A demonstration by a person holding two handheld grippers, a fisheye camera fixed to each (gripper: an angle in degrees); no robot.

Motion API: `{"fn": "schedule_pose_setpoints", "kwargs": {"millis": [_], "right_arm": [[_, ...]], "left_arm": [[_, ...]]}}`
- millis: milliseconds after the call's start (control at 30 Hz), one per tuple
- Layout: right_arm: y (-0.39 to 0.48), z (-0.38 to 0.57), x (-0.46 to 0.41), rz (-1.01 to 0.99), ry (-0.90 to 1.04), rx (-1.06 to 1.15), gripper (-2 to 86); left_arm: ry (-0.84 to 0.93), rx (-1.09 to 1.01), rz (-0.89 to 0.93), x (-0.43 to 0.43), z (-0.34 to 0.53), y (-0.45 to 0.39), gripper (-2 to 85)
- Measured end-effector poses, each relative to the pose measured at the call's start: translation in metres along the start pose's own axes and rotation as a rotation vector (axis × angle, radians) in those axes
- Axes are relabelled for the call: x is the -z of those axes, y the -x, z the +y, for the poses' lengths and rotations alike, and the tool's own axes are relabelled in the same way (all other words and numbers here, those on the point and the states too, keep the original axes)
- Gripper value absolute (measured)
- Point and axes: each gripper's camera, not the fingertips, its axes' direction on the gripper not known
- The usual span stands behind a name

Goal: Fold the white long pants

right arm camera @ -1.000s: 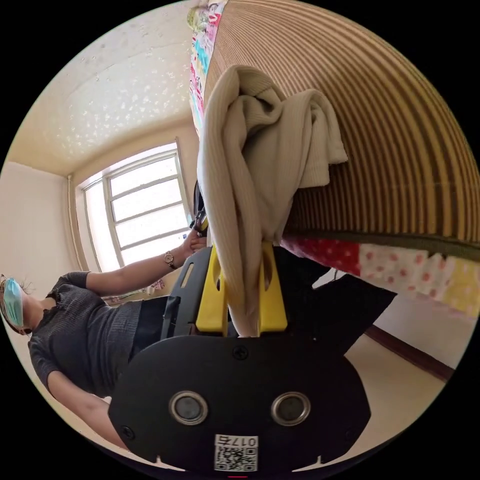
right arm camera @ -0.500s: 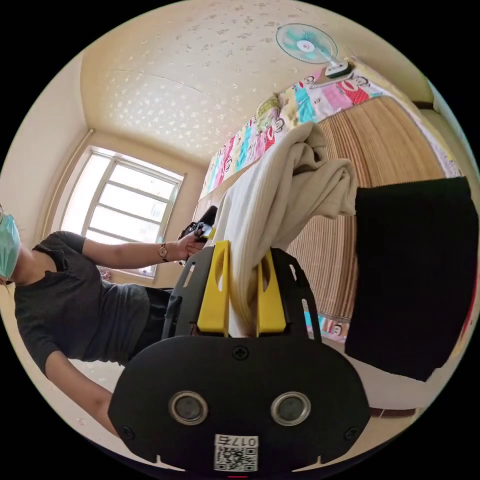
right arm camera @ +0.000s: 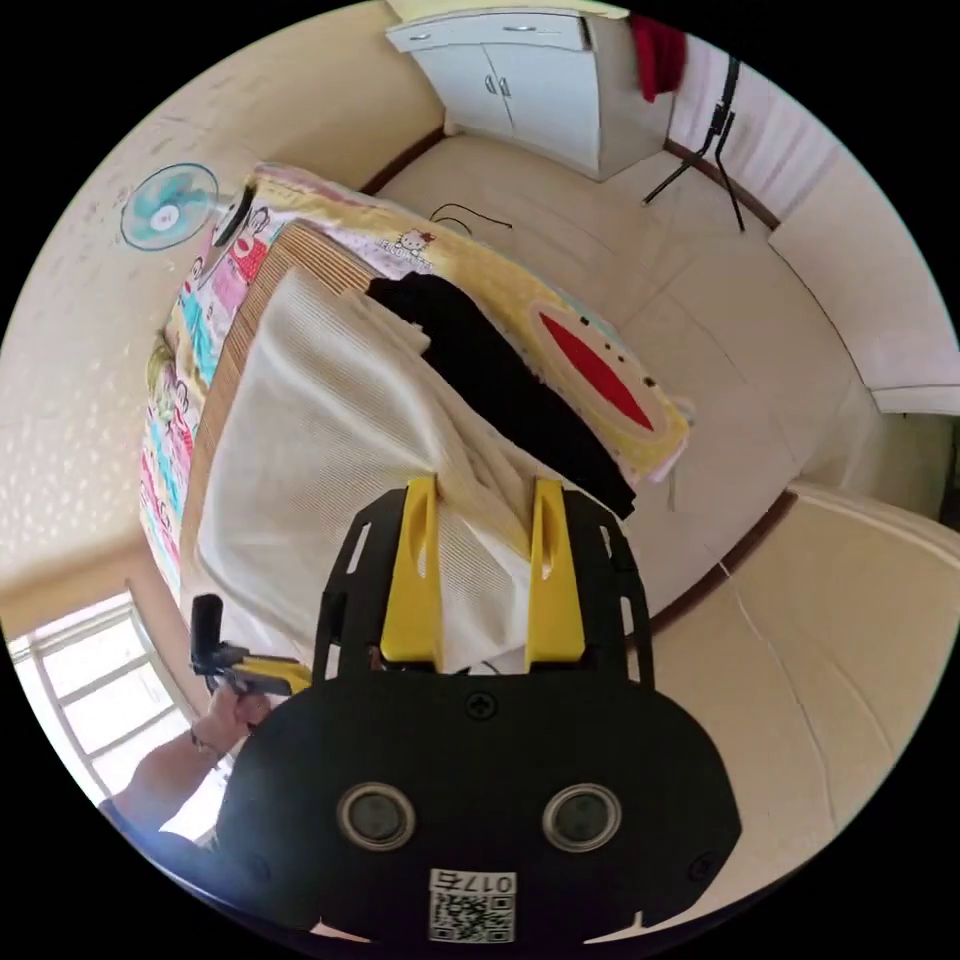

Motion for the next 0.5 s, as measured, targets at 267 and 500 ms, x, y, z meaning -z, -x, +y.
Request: {"fn": "schedule_pose_setpoints", "kwargs": {"millis": [267, 500], "right_arm": [[0.071, 0.054, -0.011, 0.336, -0.2, 0.043, 11.9], [0.056, 0.093, 0.012, 0.212, -0.242, 0.02, 11.9]], "left_arm": [[0.503, 0.59, -0.479, -0.015, 0.226, 0.239, 0.9], [0.565, 0.966, -0.113, 0.022, 0.351, 0.315, -0.9]]}}
